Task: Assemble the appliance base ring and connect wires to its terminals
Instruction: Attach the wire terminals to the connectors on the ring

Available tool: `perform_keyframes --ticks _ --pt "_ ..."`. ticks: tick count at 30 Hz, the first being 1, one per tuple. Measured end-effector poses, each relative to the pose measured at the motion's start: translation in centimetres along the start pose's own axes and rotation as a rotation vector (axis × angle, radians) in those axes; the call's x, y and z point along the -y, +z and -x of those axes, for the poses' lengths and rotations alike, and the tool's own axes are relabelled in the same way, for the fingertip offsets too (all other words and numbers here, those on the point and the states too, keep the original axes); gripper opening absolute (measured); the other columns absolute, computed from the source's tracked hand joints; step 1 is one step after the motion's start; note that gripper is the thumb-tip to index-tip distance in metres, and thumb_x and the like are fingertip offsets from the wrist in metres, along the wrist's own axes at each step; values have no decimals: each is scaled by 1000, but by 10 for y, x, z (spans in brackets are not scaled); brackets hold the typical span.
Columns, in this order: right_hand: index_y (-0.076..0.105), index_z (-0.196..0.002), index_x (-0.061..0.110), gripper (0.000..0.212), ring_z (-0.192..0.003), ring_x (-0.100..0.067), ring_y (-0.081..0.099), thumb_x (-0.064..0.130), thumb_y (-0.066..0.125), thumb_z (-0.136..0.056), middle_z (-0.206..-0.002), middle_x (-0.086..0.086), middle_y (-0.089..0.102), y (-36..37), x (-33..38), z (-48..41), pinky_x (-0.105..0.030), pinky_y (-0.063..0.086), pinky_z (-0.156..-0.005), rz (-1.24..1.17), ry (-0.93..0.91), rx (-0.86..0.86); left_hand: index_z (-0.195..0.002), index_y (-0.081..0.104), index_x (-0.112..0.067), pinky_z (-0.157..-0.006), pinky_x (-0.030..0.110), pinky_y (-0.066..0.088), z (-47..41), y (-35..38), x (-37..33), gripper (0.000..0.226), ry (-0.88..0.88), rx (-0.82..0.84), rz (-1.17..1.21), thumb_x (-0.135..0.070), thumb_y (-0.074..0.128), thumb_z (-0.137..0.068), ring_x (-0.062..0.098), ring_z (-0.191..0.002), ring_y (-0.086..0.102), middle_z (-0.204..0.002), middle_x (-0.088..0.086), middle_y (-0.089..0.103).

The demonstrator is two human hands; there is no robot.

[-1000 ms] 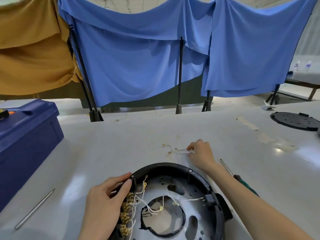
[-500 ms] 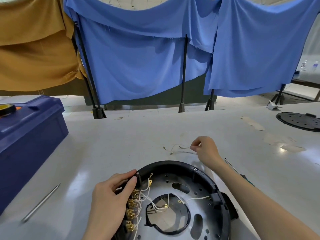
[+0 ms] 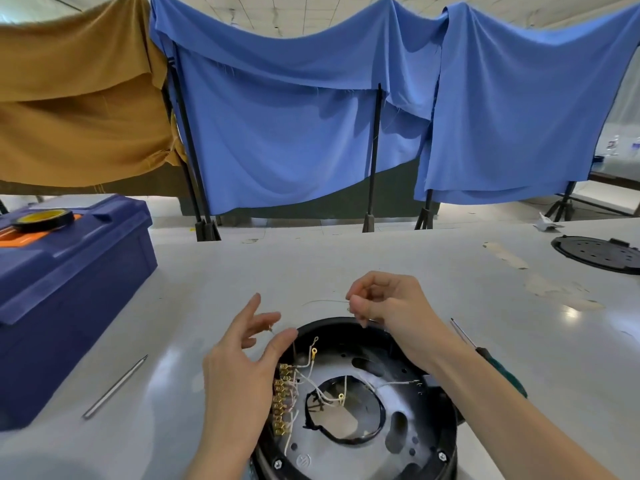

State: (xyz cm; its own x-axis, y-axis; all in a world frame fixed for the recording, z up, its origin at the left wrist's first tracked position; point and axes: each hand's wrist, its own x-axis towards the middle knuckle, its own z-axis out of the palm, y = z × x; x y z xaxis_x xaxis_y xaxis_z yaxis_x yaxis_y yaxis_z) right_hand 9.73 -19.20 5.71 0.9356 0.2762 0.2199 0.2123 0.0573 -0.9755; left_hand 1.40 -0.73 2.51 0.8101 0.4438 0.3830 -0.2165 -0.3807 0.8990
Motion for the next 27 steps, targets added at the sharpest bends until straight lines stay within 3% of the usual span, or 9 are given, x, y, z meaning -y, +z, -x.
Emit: perform_keyframes --ticks 3,7,21,27 --pt "66 -72 1 21 -51 -19 50 -17 61 -81 -57 -10 58 4 -4 4 -24 46 -52 -81 11 15 -123 61 -24 -81 21 53 -2 -6 -3 53 -79 -29 302 -13 78 -74 10 -88 70 -89 -7 75" --pt "66 -72 0 20 -53 -18 55 -17 62 -81 -60 -13 61 10 -10 7 -25 49 -54 -80 13 28 -106 68 -17 -73 12 52 -3 -9 -12 39 -90 -24 572 -13 76 -68 19 -88 73 -87 6 76" --pt "69 -76 -3 17 -53 -20 58 -15 60 -84 -63 -16 64 1 -12 10 -25 51 -51 -199 66 2 -97 69 -7 -67 19 55 -1 -8 -12 19 -111 47 643 -11 69 -79 25 -84 74 -88 11 76" --pt "70 -86 -5 22 -63 -27 66 -13 51 -91 -74 -21 68 -2 -8 12 -28 57 -62 -232 45 -51 -95 69 -5 -65 20 56 -1 -8 -11 18 -155 62 638 -12 70 -79 27 -83 74 -89 11 76"
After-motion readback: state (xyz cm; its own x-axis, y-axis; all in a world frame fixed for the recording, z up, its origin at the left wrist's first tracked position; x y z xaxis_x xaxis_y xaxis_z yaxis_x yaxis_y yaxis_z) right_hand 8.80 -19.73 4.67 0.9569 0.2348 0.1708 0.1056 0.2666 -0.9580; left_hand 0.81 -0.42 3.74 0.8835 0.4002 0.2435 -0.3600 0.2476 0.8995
